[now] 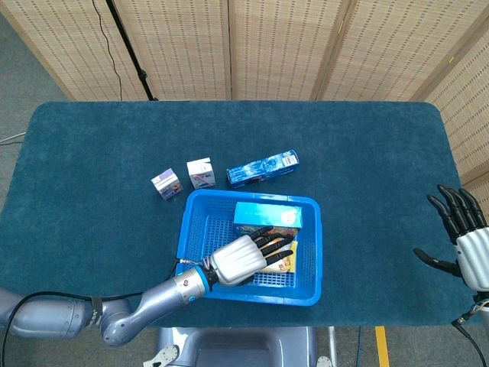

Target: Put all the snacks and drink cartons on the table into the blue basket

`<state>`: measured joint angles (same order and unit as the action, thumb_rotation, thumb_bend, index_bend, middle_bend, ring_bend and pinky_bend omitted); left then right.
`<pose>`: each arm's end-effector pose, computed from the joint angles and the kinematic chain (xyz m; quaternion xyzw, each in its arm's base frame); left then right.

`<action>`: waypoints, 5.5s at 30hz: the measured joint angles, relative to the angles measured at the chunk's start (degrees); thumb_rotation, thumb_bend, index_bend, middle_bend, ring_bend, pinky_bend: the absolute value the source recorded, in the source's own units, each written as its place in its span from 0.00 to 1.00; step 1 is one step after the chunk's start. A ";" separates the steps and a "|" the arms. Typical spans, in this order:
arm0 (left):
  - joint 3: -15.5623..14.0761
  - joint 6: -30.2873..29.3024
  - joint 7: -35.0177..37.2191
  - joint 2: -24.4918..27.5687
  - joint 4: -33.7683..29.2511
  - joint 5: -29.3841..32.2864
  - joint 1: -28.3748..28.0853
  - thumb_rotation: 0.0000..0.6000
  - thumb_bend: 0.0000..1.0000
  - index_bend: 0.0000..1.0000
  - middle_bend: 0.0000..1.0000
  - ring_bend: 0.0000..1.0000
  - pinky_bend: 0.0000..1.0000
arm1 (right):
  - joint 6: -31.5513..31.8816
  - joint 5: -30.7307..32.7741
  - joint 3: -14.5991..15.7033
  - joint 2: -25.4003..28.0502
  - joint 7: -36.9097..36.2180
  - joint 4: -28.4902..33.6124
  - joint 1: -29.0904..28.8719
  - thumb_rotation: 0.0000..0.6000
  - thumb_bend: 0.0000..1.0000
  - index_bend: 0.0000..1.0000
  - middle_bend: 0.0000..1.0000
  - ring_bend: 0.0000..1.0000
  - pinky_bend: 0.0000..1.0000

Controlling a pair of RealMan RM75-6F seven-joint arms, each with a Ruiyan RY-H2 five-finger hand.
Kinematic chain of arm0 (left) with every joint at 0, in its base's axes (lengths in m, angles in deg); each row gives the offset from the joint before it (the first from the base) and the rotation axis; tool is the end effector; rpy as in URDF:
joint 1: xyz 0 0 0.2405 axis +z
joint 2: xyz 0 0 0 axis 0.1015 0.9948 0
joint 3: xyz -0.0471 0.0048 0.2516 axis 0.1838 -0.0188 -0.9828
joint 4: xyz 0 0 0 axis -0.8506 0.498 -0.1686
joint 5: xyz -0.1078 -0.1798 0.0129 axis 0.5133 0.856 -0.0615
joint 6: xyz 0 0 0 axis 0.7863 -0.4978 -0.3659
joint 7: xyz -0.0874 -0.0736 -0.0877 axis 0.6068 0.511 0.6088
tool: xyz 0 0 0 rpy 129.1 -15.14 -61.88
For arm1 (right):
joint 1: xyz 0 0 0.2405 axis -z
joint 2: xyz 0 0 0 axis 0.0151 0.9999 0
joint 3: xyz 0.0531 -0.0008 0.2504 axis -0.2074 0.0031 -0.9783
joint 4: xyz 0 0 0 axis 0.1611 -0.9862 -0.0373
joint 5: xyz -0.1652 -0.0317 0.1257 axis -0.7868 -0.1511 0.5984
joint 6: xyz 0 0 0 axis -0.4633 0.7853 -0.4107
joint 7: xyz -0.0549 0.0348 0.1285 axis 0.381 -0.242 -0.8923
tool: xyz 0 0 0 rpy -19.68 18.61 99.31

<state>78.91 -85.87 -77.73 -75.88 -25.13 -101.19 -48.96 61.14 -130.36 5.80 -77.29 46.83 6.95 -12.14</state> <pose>0.0077 0.2626 -0.0329 -0.8797 -0.1959 -0.3928 0.1831 -0.3066 -0.2199 0.2076 0.6197 -0.2604 0.5384 0.5083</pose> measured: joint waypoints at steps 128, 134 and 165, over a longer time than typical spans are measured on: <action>-8.60 -10.24 37.84 12.96 2.05 -26.61 8.42 1.00 0.27 0.09 0.10 0.06 0.26 | -4.77 0.10 0.84 -0.89 2.70 1.77 -1.78 1.00 0.00 0.00 0.00 0.00 0.00; -8.85 -5.94 35.01 10.23 2.70 -22.63 6.34 1.00 0.20 0.00 0.00 0.00 0.00 | -4.63 0.48 0.64 -0.73 2.06 1.49 -1.63 1.00 0.00 0.00 0.00 0.00 0.00; 4.32 -5.32 36.33 13.56 19.42 10.29 3.03 1.00 0.19 0.00 0.00 0.00 0.00 | -6.22 1.79 0.13 -1.15 2.45 1.06 -2.06 1.00 0.00 0.00 0.00 0.00 0.00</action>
<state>83.22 -91.19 -41.39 -62.32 -5.71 -90.90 -45.93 54.92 -128.57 5.93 -78.44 49.28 8.01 -14.20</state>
